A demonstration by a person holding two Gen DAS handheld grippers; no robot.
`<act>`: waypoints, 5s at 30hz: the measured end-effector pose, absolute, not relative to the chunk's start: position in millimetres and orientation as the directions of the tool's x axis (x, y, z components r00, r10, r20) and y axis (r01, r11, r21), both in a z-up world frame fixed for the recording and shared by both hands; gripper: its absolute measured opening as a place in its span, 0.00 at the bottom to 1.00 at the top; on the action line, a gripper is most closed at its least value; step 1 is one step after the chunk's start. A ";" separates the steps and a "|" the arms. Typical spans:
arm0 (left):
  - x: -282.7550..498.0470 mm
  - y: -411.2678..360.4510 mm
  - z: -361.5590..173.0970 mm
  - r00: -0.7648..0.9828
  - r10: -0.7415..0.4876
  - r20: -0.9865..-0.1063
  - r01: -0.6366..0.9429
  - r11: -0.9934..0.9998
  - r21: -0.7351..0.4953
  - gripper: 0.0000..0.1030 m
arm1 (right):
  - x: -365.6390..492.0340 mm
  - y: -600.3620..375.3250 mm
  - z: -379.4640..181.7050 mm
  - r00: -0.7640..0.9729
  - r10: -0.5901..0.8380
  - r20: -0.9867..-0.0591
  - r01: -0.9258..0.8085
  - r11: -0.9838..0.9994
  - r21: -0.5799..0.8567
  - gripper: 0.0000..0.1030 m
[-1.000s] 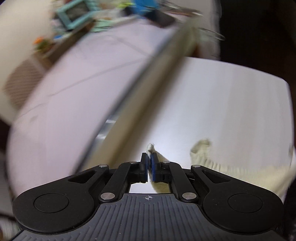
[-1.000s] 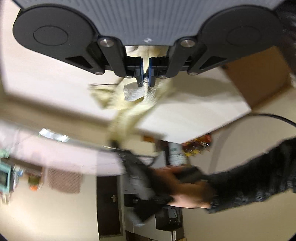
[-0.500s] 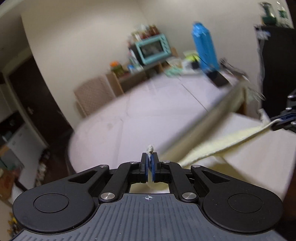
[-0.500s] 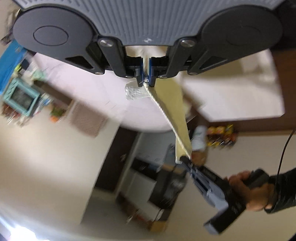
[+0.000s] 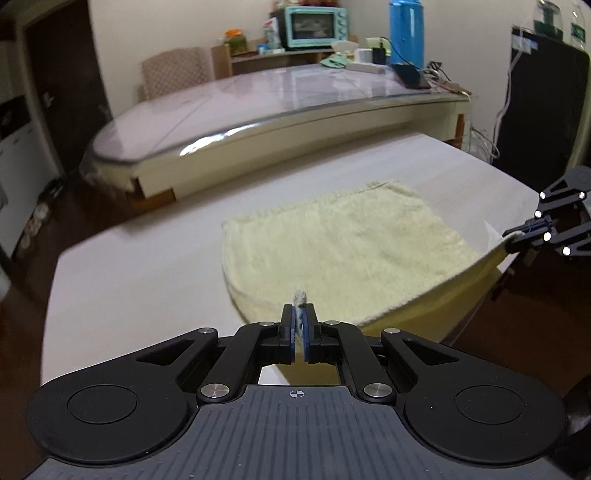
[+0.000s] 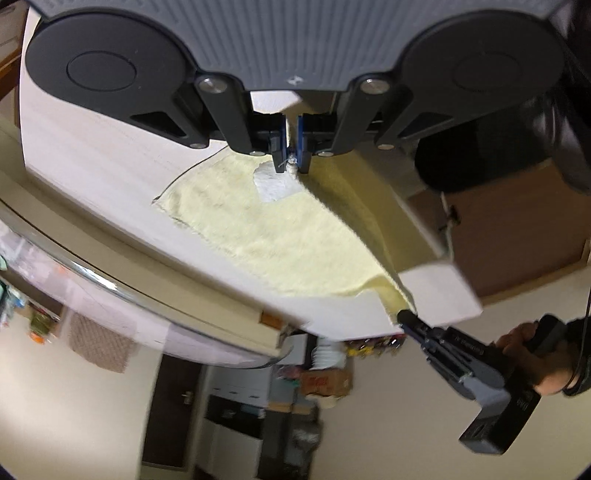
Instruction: Fold towel
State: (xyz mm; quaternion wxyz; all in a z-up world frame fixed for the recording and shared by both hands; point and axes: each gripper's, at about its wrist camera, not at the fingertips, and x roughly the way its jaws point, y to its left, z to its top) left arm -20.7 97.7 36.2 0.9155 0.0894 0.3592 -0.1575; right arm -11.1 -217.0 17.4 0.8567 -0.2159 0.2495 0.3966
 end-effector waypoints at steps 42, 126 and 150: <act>-36.0 125.0 4.4 0.649 -0.133 -0.749 0.247 0.968 0.042 0.24 | -11.6 -210.1 36.7 0.505 0.586 -0.634 -0.859 0.413 -0.303 0.06; -23.7 181.0 -9.5 0.746 -0.204 -0.634 0.144 0.979 -0.145 0.37 | 271.1 64.2 46.9 -0.026 0.389 -0.921 -0.976 -0.207 -0.060 0.07; -43.7 164.1 -12.8 0.753 -0.187 -0.631 0.194 0.979 -0.059 0.41 | 177.0 -50.7 72.6 0.292 0.639 -0.712 -0.954 0.244 -0.173 0.60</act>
